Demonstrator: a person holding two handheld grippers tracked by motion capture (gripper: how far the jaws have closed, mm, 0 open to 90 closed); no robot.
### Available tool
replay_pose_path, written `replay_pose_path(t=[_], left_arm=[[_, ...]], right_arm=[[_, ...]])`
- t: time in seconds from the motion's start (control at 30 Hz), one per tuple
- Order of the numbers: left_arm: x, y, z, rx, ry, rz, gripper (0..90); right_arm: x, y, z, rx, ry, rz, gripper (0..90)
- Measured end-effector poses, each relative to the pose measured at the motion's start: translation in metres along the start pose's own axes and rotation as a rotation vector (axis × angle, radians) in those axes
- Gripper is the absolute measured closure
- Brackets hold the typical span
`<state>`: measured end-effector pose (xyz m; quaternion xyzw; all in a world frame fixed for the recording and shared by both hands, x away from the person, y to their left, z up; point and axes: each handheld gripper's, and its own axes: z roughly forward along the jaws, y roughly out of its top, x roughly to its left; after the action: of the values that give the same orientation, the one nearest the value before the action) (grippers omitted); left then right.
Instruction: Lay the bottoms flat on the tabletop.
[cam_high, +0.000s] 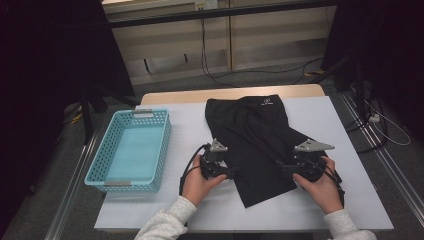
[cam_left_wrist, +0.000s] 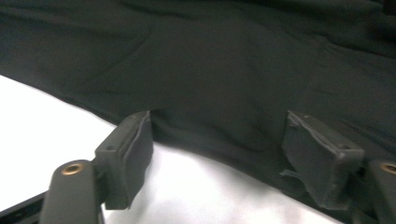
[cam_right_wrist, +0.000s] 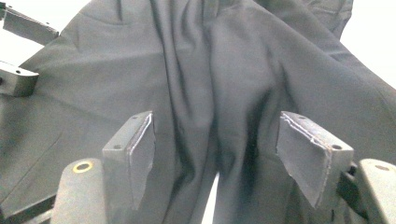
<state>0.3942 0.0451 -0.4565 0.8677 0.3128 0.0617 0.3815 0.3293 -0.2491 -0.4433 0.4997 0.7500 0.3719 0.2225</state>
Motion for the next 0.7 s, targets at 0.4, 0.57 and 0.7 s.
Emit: replay_pose_path(t=[0.4,0.57,0.7], left_arm=[[-0.0039,0.0035,-0.0041,0.047,0.036,-0.031,60.5],[-0.0020,0.0036,-0.0040,0.041,0.048,-0.067,70.4],[-0.0022,0.0034,-0.0044,0.048,0.027,-0.084,76.3]], right_arm=[[-0.0002,0.0008,-0.0013,-0.007,-0.005,-0.006,28.6],[-0.0008,0.0008,-0.0016,-0.007,-0.004,-0.009,28.6],[-0.0012,0.0009,-0.0019,-0.008,-0.006,-0.009,28.6]])
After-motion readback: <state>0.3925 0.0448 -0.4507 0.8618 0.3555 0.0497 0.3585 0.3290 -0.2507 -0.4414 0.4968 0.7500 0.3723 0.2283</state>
